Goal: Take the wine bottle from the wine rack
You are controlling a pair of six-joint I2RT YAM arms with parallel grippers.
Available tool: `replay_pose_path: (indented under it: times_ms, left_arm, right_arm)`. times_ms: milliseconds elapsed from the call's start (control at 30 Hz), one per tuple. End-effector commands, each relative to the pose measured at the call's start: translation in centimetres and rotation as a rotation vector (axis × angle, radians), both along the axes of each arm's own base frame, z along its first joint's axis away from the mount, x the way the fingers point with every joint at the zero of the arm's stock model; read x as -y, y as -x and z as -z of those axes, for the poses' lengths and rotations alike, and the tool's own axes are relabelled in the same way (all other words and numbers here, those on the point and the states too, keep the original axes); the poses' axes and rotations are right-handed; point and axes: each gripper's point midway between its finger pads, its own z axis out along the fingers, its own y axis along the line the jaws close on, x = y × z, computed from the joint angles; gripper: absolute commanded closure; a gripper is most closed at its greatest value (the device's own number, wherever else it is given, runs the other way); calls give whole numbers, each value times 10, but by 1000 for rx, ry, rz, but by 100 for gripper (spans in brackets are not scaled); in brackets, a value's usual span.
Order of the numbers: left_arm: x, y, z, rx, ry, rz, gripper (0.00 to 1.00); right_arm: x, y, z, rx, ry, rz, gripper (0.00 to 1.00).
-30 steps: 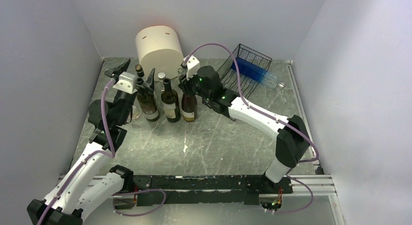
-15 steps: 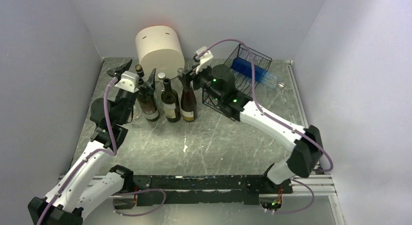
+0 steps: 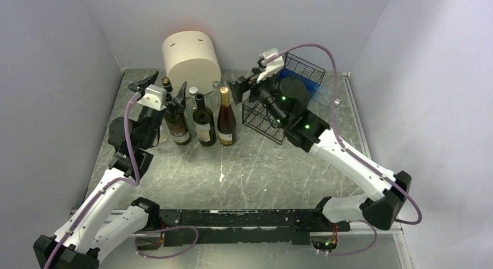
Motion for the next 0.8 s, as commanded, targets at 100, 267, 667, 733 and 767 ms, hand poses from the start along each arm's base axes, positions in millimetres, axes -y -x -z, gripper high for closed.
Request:
replay_pose_path:
  times_ms: [100,267,667,733,767]
  left_arm:
    - [-1,4,-6,24,29,-3,13]
    - [-3,10,-12,43,34,-2,13]
    - [-1,8,-11,30,33,1,14]
    - [0,8,-9,30,34,5,14]
    - [-1,8,-9,33,40,3,13]
  right_arm:
    - [76,15,-14,11,33,236,6]
    - [141,3,15,-33,100,529,2]
    - [321,-53,102,-356,-168,1052,0]
    - [328,-60,123,-376,-226,1068,0]
    - [331,-64,133,-372,-257,1068,0]
